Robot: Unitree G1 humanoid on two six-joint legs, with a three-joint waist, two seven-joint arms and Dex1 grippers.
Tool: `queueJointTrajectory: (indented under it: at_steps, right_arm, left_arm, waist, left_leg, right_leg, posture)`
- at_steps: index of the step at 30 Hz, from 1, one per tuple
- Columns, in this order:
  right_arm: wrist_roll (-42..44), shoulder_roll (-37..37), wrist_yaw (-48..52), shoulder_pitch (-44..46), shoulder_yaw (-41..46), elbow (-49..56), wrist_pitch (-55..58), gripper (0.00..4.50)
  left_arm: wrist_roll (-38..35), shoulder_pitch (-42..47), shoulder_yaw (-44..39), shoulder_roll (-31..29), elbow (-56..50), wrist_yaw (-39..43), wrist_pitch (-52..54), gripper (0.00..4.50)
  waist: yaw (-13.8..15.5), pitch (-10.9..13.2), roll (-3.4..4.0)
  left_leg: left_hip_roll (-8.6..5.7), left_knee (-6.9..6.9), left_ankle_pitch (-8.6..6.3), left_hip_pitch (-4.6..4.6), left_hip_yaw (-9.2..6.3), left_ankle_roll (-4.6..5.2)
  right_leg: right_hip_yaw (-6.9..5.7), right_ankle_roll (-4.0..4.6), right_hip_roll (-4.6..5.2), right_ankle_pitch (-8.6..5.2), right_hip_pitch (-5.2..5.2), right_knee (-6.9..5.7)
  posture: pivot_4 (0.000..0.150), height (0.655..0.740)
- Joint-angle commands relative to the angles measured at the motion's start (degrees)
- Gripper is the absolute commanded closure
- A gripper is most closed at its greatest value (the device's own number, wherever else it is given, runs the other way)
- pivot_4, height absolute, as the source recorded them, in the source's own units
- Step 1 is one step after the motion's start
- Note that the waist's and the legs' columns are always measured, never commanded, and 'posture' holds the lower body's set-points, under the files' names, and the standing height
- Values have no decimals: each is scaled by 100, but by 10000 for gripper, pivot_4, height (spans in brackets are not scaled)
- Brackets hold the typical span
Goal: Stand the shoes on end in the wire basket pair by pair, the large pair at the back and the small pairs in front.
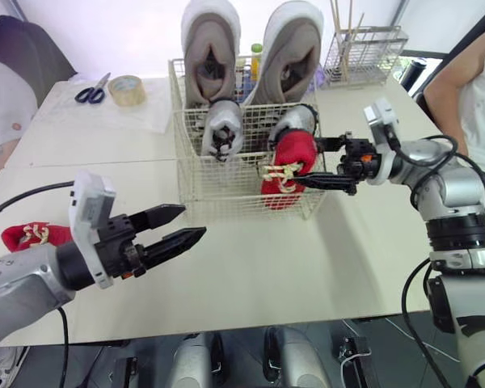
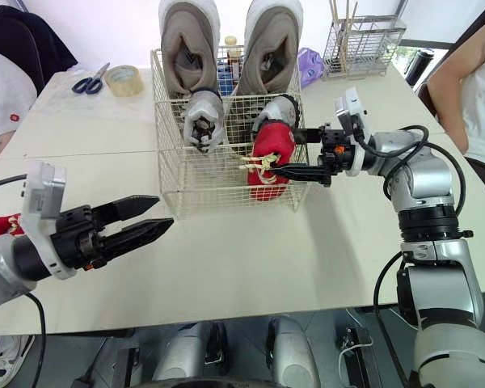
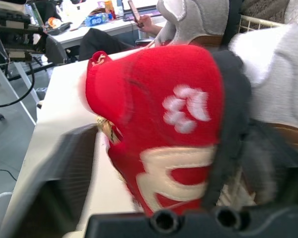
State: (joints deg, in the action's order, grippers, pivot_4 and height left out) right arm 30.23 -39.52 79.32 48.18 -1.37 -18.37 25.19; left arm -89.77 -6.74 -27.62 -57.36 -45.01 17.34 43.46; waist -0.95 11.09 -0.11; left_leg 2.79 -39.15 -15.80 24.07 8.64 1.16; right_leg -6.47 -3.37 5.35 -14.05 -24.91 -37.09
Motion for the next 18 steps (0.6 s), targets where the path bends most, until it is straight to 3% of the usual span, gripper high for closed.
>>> queueJointTrajectory:
  at_steps: [1, 12, 18]
  right_arm:
    - [-64, -176, -144, 71, 223, 106, 112, 1044]
    - [895, -721, -351, -314, 558, 2010, 1847, 1044]
    - [691, -1076, -560, -380, 615, 2215, 1842, 1044]
  left_arm:
    - [97, -35, -90, 22, 41, 109, -50, 10581]
    - [280, -304, -238, 117, 201, 437, 8, 10581]
    - [562, -418, -373, 59, 517, 777, 58, 10581]
  waist:
    - [5, 0, 0]
    - [19, 0, 1]
    - [26, 0, 0]
  left_leg:
    - [0, 0, 0, 0, 0, 0]
    - [0, 4, -1, 8, -4, 0]
    - [0, 3, -2, 11, -4, 2]
  right_leg:
    - [0, 0, 0, 0, 0, 0]
    - [0, 1, 13, 0, -6, 0]
    - [0, 1, 15, -1, -10, 3]
  posture:
    - [1500, 7400]
    - [1500, 7400]
    - [1500, 7400]
